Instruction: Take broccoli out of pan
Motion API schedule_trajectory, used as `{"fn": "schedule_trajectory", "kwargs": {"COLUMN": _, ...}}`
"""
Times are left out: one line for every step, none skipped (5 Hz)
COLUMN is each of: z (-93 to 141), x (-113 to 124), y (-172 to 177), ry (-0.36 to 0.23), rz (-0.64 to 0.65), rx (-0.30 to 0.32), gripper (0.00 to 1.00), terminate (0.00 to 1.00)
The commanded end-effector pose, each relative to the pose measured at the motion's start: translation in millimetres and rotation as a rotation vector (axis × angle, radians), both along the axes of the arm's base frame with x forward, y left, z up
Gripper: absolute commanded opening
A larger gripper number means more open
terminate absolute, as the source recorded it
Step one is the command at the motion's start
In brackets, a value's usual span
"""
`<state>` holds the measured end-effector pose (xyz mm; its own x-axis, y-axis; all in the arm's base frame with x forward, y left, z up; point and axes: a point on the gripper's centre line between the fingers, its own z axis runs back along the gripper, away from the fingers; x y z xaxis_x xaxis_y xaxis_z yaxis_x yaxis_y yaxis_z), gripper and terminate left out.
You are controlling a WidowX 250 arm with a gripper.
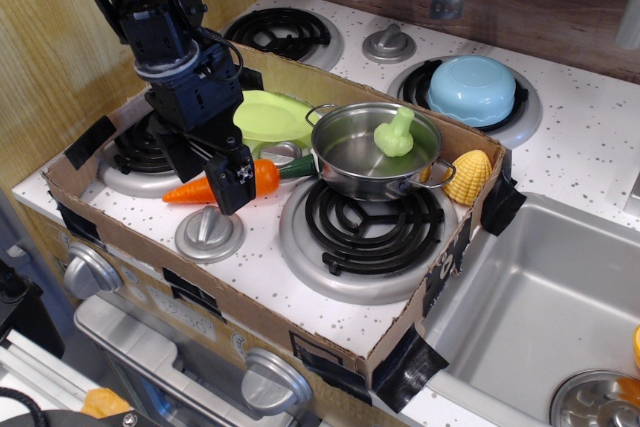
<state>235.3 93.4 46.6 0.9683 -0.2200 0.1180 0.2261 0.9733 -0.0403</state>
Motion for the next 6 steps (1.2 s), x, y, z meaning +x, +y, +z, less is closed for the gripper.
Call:
{"fn": "schedule_trajectory", "kwargs": {"z": 0.0, "x": 0.0, "y": 0.0, "ry": 0.000, "rz": 0.000, "rx": 0.000, "gripper": 1.00, "terminate": 0.00}}
{"fn": "schedule_trajectory", "kwargs": {"z": 21.8, "x": 11.7, "y": -2.7, "ry": -0.072, "rz": -0.003, "rx": 0.077, "gripper": 1.00, "terminate": 0.00}}
{"fn": "schedule_trajectory", "kwargs": {"z": 47.7, "x": 25.3, "y": -14.6, "ry": -0.084, "rz": -0.003, "rx": 0.125, "gripper": 1.00, "terminate": 0.00}}
{"fn": "schedule_trajectory", "kwargs": {"z": 63.9, "x": 47.6, "y": -29.9, "ry": -0.072, "rz": -0.009, "rx": 0.149, "gripper": 1.00, "terminate": 0.00}}
{"fn": "schedule_trajectory", "kwargs": {"z": 75.1, "x": 76.0, "y": -47.0, "ry": -0.094, "rz": -0.035, "rx": 0.155, "gripper": 1.00, "terminate": 0.00}}
{"fn": "schedule_trajectory", "kwargs": {"z": 80.5, "x": 100.1, "y": -64.3, "ry": -0.105, "rz": -0.065, "rx": 0.144, "gripper": 1.00, "terminate": 0.00}}
